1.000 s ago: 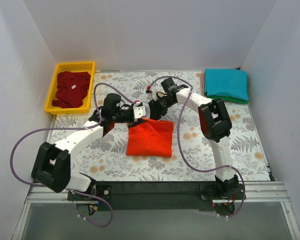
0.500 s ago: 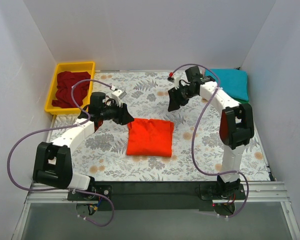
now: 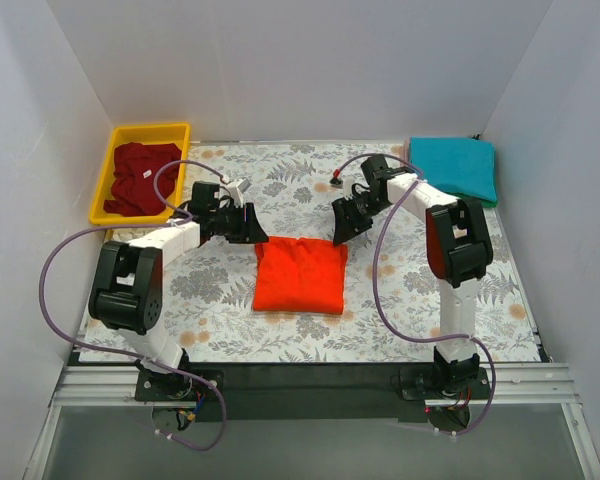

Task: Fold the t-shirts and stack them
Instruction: Fold the tshirt

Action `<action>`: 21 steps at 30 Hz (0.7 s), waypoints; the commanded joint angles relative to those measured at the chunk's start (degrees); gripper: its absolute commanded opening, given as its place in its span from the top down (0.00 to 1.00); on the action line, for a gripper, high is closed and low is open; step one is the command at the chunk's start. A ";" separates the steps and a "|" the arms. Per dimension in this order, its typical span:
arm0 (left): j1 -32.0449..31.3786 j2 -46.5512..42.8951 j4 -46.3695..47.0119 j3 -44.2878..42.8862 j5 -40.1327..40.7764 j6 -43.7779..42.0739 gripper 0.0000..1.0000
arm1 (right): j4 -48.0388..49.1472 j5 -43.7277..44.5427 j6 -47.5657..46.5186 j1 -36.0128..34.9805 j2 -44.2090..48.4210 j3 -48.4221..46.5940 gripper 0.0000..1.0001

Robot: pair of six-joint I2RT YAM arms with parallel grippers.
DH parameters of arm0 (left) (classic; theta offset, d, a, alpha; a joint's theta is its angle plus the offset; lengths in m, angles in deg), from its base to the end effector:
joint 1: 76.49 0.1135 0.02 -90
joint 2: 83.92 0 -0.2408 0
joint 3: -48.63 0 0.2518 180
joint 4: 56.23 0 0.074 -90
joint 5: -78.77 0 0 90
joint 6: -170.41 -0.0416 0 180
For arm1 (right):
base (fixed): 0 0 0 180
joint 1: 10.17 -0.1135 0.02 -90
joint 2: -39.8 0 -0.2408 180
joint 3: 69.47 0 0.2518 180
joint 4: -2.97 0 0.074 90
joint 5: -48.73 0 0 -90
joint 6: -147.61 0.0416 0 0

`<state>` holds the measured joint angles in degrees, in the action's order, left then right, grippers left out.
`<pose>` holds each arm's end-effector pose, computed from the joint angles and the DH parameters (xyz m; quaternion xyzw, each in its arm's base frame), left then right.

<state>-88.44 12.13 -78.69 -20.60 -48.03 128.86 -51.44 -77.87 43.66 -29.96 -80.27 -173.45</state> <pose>0.3276 -0.0948 0.1580 -0.1743 0.8792 -0.4218 0.1365 0.3853 0.1650 0.1509 -0.3224 0.8800 0.3172 0.1448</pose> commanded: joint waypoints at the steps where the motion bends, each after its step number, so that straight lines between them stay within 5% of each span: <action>1: 0.17 1.50 -0.74 -2.91 1.37 0.86 0.63 | -0.42 -1.72 0.95 0.46 -0.77 -1.04 0.41; 21: 0.17 6.25 0.23 -5.03 1.64 1.91 0.62 | 0.54 -7.43 1.39 0.28 1.68 0.10 0.47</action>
<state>-88.44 18.32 -78.99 -23.39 -46.30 130.43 -51.38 -82.66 44.40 -29.68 -82.39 -173.45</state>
